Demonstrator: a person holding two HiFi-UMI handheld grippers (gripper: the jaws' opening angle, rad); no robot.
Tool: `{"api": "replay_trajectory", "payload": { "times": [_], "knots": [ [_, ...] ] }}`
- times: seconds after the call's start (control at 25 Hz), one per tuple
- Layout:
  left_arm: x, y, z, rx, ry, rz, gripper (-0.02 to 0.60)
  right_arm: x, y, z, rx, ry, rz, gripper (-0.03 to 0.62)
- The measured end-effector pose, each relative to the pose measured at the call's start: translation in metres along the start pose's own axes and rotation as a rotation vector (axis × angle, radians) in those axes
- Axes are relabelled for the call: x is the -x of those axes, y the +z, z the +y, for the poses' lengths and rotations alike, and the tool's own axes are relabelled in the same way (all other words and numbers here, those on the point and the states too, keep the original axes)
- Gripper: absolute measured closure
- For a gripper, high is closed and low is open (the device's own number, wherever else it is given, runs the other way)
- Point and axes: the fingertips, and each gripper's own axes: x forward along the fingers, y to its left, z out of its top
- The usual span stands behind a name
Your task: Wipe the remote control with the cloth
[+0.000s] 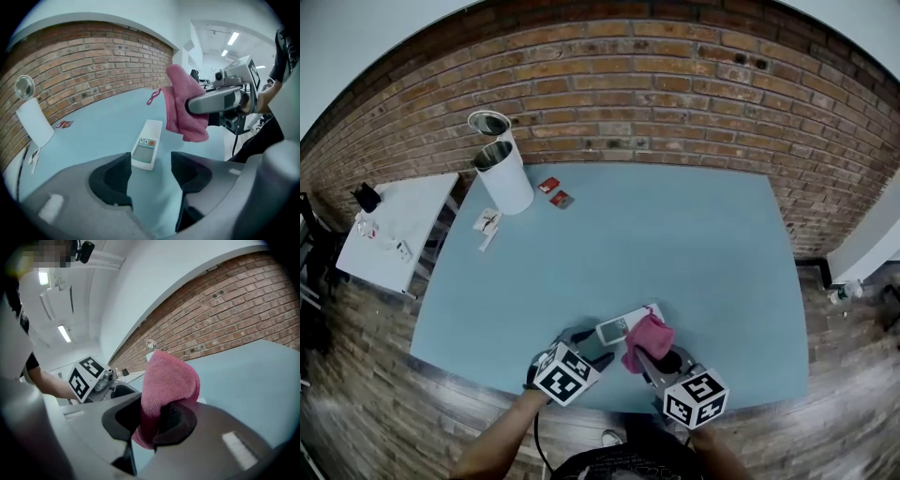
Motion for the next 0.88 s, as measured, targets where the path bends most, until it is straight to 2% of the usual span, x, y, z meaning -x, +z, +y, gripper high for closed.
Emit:
{"api": "replay_trajectory", "payload": {
  "times": [0.04, 0.12, 0.16, 0.48, 0.68, 0.88],
  "knots": [
    [0.009, 0.002, -0.002, 0.021, 0.038, -0.045, 0.363, 0.001, -0.001, 0.006, 0.002, -0.01, 0.002, 0.528],
    [0.028, 0.005, -0.002, 0.066, 0.125, -0.135, 0.535, 0.004, -0.003, 0.019, 0.009, -0.023, 0.003, 0.528],
    [0.036, 0.006, -0.003, 0.087, 0.154, -0.172, 0.58, 0.005, -0.004, 0.025, 0.014, -0.027, 0.001, 0.528],
    [0.087, 0.019, -0.031, 0.276, 0.208, -0.385, 0.58, 0.016, -0.004, 0.065, 0.067, -0.083, 0.006, 0.528],
    [0.095, 0.017, -0.052, 0.31, 0.219, -0.428, 0.581, 0.03, -0.006, 0.078, 0.113, -0.125, 0.016, 0.53],
    [0.104, 0.017, -0.067, 0.352, 0.212, -0.453, 0.581, 0.046, -0.009, 0.085, 0.105, -0.158, -0.003, 0.53]
  ]
}}
